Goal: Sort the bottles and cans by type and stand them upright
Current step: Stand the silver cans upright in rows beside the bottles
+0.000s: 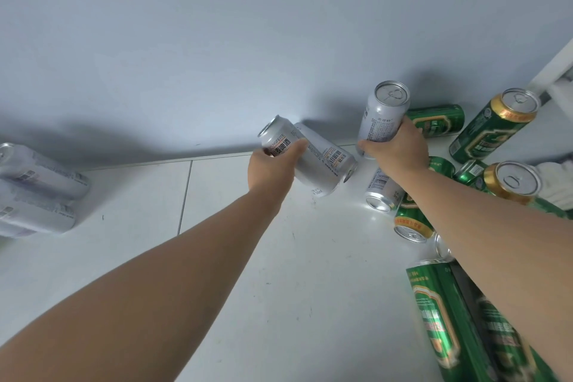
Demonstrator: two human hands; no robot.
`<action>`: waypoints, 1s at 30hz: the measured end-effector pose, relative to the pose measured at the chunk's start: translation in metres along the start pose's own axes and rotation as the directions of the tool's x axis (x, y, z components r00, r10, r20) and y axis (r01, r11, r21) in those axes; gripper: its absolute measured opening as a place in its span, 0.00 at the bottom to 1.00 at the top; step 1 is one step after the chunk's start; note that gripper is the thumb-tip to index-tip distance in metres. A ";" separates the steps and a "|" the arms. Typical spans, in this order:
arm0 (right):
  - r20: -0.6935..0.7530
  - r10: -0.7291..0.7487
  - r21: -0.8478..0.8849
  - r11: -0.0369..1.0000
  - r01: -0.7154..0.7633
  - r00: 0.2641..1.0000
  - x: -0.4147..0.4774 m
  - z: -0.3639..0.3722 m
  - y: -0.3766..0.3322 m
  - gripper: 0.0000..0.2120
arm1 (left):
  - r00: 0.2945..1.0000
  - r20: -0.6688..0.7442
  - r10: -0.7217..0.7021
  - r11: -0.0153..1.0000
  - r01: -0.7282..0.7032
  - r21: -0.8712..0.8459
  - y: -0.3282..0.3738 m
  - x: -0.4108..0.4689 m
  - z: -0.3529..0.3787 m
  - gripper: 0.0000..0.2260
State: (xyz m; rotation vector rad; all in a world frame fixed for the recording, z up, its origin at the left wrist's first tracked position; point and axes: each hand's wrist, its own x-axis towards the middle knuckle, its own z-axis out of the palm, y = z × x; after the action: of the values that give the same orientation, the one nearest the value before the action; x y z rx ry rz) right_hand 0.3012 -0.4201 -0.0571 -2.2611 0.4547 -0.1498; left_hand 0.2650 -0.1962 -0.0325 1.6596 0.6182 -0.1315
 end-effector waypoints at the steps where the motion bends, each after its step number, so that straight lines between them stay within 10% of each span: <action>1: 0.000 -0.005 0.005 1.000 0.005 1.000 -0.003 -0.002 -0.003 0.31 | 1.000 0.006 0.018 1.000 -0.018 0.008 0.002 -0.001 -0.002 0.21; 30: -0.104 -0.049 0.150 0.987 0.064 0.993 -0.178 0.028 -0.093 0.31 | 0.874 0.249 0.416 0.846 -0.473 0.246 0.031 -0.059 -0.152 0.16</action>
State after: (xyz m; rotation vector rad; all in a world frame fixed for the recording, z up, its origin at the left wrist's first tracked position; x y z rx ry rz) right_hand 0.1684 -0.2777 -0.0001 -2.1229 0.4171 -0.3185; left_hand 0.1904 -0.0728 0.0502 2.0181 0.0523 -0.0406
